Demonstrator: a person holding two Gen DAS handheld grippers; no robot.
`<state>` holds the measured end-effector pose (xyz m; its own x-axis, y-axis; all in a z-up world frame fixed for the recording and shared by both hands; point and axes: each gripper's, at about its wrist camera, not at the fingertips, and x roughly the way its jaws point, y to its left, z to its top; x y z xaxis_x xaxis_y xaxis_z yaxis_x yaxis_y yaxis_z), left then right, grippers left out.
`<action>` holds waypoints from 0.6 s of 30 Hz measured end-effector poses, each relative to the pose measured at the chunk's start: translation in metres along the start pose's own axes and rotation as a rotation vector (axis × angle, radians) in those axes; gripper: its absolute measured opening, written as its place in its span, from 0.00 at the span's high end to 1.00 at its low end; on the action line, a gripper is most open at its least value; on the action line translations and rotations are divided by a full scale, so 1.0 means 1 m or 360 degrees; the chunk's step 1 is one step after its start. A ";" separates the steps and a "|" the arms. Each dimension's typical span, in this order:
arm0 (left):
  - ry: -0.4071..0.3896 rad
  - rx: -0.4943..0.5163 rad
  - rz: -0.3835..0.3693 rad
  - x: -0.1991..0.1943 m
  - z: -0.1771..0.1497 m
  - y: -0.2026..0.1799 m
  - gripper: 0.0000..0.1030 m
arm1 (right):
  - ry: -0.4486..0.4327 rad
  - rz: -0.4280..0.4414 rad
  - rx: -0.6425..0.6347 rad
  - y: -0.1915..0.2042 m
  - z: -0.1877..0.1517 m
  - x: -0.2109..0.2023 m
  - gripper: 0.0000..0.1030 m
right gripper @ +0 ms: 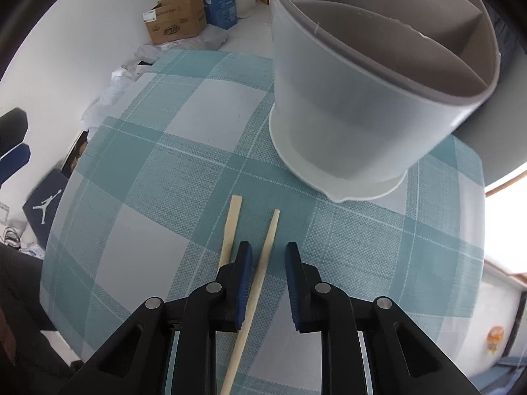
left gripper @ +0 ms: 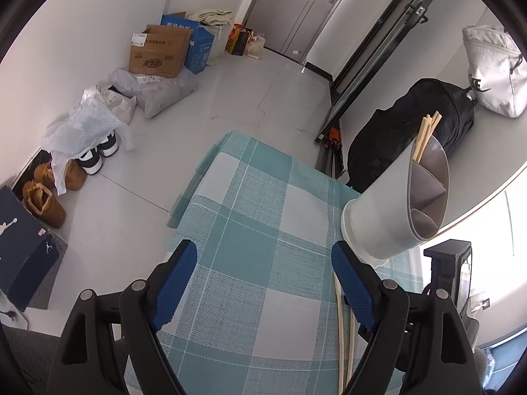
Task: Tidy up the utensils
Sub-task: 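Lower both open grippers toward the last two chopsticks on the tablecloth, then close the right gripper on one chopstick while the left gripper grasps the other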
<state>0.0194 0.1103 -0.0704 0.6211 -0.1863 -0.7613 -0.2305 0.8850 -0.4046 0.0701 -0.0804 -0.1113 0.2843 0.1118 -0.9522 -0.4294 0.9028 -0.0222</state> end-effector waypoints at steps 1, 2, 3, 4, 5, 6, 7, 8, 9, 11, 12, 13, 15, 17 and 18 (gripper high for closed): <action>0.0008 -0.0011 -0.0003 0.001 0.000 0.001 0.22 | 0.0003 -0.0003 0.0004 -0.002 0.003 0.000 0.81; 0.0015 -0.0024 -0.0004 0.001 0.001 0.002 0.22 | 0.0004 -0.0007 0.0005 -0.002 0.006 0.001 0.81; 0.0016 -0.0030 -0.0007 0.001 0.002 0.004 0.22 | 0.0003 -0.0011 0.0003 -0.001 0.009 0.001 0.81; 0.0020 -0.0039 -0.0012 0.001 0.002 0.005 0.22 | 0.0002 -0.0014 0.0004 0.000 0.009 0.002 0.81; 0.0021 -0.0044 -0.0015 0.002 0.004 0.007 0.22 | 0.0000 -0.0019 0.0005 0.000 0.011 0.002 0.80; 0.0023 -0.0046 -0.0014 0.003 0.005 0.008 0.22 | -0.0003 -0.0024 0.0005 0.001 0.013 0.003 0.80; 0.0027 -0.0047 -0.0010 0.003 0.005 0.008 0.22 | -0.0006 -0.0025 0.0009 0.001 0.014 0.004 0.80; 0.0033 -0.0050 -0.0010 0.004 0.005 0.009 0.22 | -0.0010 -0.0020 0.0016 0.002 0.015 0.004 0.81; 0.0037 -0.0053 -0.0011 0.004 0.006 0.009 0.22 | -0.0017 0.0003 0.0027 0.003 0.015 0.005 0.87; 0.0050 -0.0055 -0.0010 0.005 0.006 0.011 0.22 | -0.0020 0.0034 0.0052 0.001 0.014 0.004 0.96; 0.0059 -0.0050 -0.0001 0.006 0.006 0.011 0.22 | -0.0018 0.0077 0.0065 0.000 0.014 0.004 0.97; 0.0062 -0.0049 0.0004 0.007 0.005 0.012 0.22 | -0.0019 0.0105 0.0070 0.000 0.011 0.003 0.97; 0.0076 -0.0046 0.0013 0.009 0.004 0.013 0.22 | -0.0057 0.0117 0.0066 -0.001 0.011 -0.003 0.97; 0.0099 -0.0030 0.0025 0.012 0.002 0.012 0.22 | -0.0128 0.0162 0.0091 -0.004 0.011 -0.015 0.97; 0.0109 -0.0014 0.0032 0.014 0.000 0.010 0.22 | -0.0160 0.0174 0.0103 -0.004 0.011 -0.020 0.97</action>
<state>0.0255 0.1166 -0.0849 0.5635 -0.1979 -0.8021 -0.2491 0.8850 -0.3934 0.0755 -0.0822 -0.0890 0.3244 0.2490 -0.9126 -0.4072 0.9075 0.1029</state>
